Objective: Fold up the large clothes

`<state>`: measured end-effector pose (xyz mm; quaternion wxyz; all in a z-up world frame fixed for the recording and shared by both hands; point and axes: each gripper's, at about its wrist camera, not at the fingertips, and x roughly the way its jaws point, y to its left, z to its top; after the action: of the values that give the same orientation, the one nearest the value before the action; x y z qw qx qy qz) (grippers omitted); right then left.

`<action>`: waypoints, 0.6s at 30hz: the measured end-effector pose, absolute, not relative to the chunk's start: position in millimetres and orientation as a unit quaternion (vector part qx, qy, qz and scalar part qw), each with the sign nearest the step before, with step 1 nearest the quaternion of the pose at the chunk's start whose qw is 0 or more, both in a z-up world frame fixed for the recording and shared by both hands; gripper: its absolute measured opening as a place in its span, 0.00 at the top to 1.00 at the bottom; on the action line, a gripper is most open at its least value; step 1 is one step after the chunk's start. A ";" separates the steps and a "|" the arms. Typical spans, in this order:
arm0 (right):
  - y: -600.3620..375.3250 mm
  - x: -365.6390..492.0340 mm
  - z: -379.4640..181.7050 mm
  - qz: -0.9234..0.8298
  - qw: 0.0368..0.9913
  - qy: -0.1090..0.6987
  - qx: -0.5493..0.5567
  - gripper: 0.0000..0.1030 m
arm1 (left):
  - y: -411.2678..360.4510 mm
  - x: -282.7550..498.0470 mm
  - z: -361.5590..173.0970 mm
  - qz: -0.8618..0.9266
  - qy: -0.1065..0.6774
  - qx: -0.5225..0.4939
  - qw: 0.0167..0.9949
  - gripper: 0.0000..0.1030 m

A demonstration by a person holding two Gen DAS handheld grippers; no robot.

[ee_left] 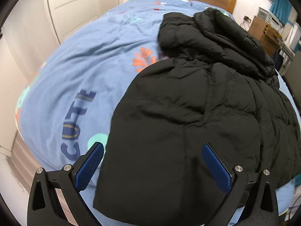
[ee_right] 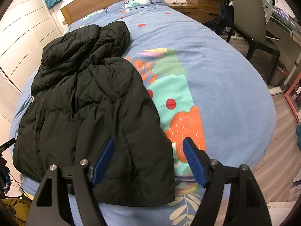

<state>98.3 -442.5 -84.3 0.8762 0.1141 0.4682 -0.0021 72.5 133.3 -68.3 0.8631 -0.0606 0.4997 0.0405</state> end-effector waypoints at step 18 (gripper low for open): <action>-451.0 109.4 -127.3 0.050 0.847 0.504 0.163 0.29 | 210.6 57.5 -107.3 -0.059 0.523 -0.228 0.819 0.01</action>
<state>109.4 -451.0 -127.3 0.8470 0.1626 0.5037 0.0498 57.5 210.6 -107.3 0.8188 -0.2282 0.5235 -0.0585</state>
